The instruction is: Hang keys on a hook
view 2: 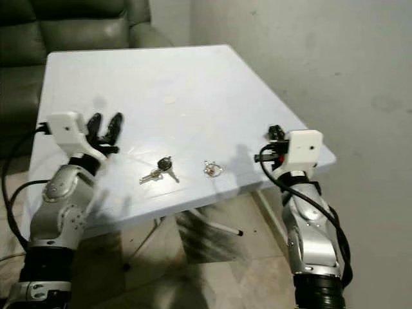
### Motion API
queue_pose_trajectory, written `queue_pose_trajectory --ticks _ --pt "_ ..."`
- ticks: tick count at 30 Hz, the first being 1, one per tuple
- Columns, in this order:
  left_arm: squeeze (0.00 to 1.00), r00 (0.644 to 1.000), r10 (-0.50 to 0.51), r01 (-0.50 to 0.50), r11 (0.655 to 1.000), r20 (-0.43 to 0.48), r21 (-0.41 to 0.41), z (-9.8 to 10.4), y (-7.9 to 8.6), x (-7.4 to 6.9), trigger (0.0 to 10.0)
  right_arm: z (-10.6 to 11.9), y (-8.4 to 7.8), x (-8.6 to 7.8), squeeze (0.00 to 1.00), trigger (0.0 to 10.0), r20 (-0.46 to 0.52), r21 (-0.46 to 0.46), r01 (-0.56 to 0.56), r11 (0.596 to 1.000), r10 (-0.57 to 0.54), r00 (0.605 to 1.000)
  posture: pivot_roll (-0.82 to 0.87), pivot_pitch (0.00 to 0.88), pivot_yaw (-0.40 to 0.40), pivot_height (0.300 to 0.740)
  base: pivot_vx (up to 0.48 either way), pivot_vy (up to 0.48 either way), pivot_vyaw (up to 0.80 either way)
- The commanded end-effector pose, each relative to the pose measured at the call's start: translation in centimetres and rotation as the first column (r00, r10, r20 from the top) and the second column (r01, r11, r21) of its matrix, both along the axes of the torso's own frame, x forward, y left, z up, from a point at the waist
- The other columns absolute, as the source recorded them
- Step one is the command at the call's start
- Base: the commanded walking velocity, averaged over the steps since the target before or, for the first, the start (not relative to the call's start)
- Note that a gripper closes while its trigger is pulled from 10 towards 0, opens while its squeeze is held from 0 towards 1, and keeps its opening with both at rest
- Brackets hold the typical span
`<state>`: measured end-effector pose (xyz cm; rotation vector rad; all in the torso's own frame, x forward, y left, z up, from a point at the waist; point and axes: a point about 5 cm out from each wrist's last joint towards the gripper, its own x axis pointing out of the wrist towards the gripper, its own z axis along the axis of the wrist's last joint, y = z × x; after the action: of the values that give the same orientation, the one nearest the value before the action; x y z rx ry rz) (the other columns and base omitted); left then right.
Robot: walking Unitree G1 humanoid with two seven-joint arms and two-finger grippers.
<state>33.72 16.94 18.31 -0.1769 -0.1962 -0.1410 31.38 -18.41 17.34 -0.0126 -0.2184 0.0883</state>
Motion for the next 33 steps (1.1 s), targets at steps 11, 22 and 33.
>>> queue_pose_trajectory --ticks 11,22,33 --pt "0.00 0.999 -0.044 0.044 0.999 0.016 0.008 0.29 -0.34 0.05 10.0 0.32 0.06 0.07 0.00 10.0 0.013 -0.013 -0.006 1.000 0.006 1.000 -0.04 0.062 -0.032 0.740 0.000 0.000 -0.77" --pt "0.00 0.998 -0.066 0.066 0.998 0.010 -0.011 0.27 -0.29 0.08 10.0 0.26 -0.38 0.00 0.00 10.0 0.012 -0.027 0.006 1.000 -0.006 1.000 -0.04 0.060 -0.028 0.740 0.000 0.000 -0.77" --pt "0.00 0.998 -0.063 0.063 0.998 -0.008 0.004 -0.02 -0.61 0.02 10.0 0.12 -0.02 -0.02 0.00 10.0 0.009 -0.028 -0.008 1.000 0.008 1.000 -0.03 0.040 -0.038 0.740 0.000 0.000 -0.77"
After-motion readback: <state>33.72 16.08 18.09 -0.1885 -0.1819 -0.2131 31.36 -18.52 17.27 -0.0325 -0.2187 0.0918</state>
